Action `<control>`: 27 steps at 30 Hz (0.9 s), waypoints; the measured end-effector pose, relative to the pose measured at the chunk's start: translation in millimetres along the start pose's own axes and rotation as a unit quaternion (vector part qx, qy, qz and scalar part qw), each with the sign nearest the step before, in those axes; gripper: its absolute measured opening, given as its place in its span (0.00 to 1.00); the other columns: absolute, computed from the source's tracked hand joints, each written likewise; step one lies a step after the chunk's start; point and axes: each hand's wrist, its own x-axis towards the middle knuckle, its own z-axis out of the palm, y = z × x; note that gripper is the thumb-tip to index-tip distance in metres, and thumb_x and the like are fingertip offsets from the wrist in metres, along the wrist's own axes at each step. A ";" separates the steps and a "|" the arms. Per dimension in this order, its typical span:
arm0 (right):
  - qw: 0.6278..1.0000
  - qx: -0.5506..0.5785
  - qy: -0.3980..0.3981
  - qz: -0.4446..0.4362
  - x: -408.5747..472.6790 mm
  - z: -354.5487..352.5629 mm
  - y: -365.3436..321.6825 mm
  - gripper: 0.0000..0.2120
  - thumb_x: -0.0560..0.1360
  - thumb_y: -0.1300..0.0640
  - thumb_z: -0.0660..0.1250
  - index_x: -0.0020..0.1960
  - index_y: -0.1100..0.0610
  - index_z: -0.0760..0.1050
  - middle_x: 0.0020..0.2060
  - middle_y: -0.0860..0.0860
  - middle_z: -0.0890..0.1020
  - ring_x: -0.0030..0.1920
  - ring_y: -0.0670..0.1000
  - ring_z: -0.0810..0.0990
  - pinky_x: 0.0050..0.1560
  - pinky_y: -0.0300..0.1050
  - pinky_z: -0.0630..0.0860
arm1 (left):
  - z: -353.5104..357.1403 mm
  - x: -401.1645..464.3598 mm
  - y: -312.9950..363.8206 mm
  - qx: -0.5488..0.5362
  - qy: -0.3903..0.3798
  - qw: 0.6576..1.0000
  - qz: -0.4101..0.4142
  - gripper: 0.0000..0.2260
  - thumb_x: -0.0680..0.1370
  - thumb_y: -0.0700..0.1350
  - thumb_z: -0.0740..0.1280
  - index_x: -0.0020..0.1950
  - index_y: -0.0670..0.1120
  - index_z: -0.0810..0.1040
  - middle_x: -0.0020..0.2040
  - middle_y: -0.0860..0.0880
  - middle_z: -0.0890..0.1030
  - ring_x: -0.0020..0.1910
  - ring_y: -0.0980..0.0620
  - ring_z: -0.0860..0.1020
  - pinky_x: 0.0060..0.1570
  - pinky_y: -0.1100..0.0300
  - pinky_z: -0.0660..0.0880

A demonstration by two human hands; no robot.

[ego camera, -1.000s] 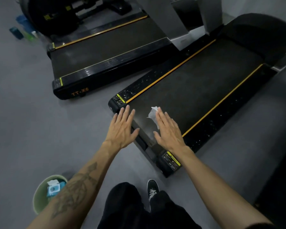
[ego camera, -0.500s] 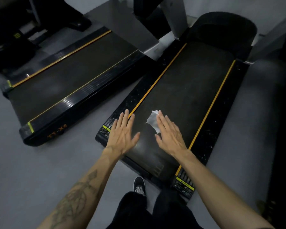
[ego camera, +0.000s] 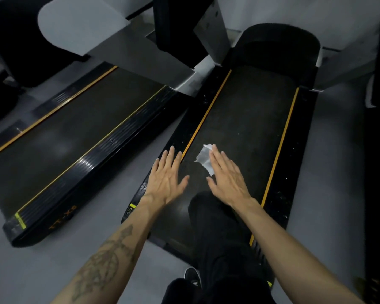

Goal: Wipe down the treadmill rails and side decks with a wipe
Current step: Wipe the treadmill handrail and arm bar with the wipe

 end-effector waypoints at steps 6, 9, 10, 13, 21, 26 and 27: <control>0.998 -0.034 -0.051 -0.023 76.9 -54.3 13.2 0.42 0.83 0.48 0.63 0.83 0.55 0.38 0.82 0.49 0.35 0.83 0.54 0.44 0.82 0.55 0.51 | -40.2 70.9 -1.2 -0.004 -0.012 1.000 -0.021 0.36 0.82 0.64 0.50 0.85 0.46 0.49 0.84 0.43 0.45 0.83 0.44 0.45 0.81 0.46 0.47; 0.997 -0.032 -0.068 -0.034 109.6 -101.7 12.0 0.41 0.83 0.48 0.63 0.84 0.56 0.41 0.83 0.49 0.36 0.83 0.55 0.46 0.82 0.55 0.52 | -78.7 93.0 3.0 -0.015 -0.025 0.999 -0.027 0.36 0.83 0.63 0.53 0.85 0.45 0.49 0.84 0.43 0.46 0.83 0.42 0.47 0.80 0.45 0.48; 0.996 -0.034 -0.067 -0.040 119.5 -117.9 11.1 0.41 0.83 0.48 0.64 0.84 0.57 0.42 0.83 0.49 0.36 0.83 0.56 0.47 0.82 0.56 0.53 | -92.8 100.9 4.4 -0.020 -0.019 0.999 -0.031 0.35 0.83 0.61 0.56 0.85 0.45 0.49 0.84 0.43 0.46 0.83 0.42 0.47 0.80 0.46 0.47; 0.995 -0.043 -0.063 -0.064 145.0 -164.2 4.5 0.40 0.82 0.49 0.64 0.84 0.57 0.43 0.83 0.50 0.38 0.83 0.56 0.48 0.82 0.55 0.54 | -139.9 127.4 8.8 -0.030 0.002 0.998 -0.046 0.35 0.84 0.60 0.59 0.85 0.45 0.50 0.84 0.43 0.45 0.83 0.43 0.47 0.80 0.48 0.46; 0.994 -0.034 -0.054 -0.088 192.9 -256.4 -28.8 0.40 0.83 0.51 0.64 0.84 0.56 0.41 0.83 0.48 0.38 0.83 0.54 0.47 0.81 0.53 0.51 | -247.9 164.8 7.4 -0.038 0.023 0.997 -0.061 0.34 0.83 0.61 0.55 0.84 0.45 0.52 0.85 0.43 0.48 0.84 0.43 0.49 0.80 0.46 0.50; 0.994 -0.029 -0.035 -0.100 241.7 -279.9 -47.3 0.39 0.82 0.53 0.63 0.84 0.56 0.43 0.83 0.49 0.39 0.83 0.54 0.47 0.80 0.52 0.52 | -277.3 201.5 -18.3 -0.036 0.029 0.997 -0.059 0.35 0.83 0.61 0.55 0.85 0.45 0.51 0.85 0.43 0.47 0.84 0.44 0.48 0.80 0.47 0.48; 0.994 -0.027 -0.032 -0.098 252.8 -283.8 -50.9 0.39 0.82 0.53 0.63 0.84 0.56 0.43 0.83 0.49 0.39 0.83 0.54 0.47 0.80 0.52 0.52 | -281.7 210.8 -23.7 -0.032 0.029 0.997 -0.058 0.35 0.84 0.60 0.57 0.85 0.45 0.50 0.85 0.43 0.47 0.84 0.44 0.48 0.80 0.47 0.48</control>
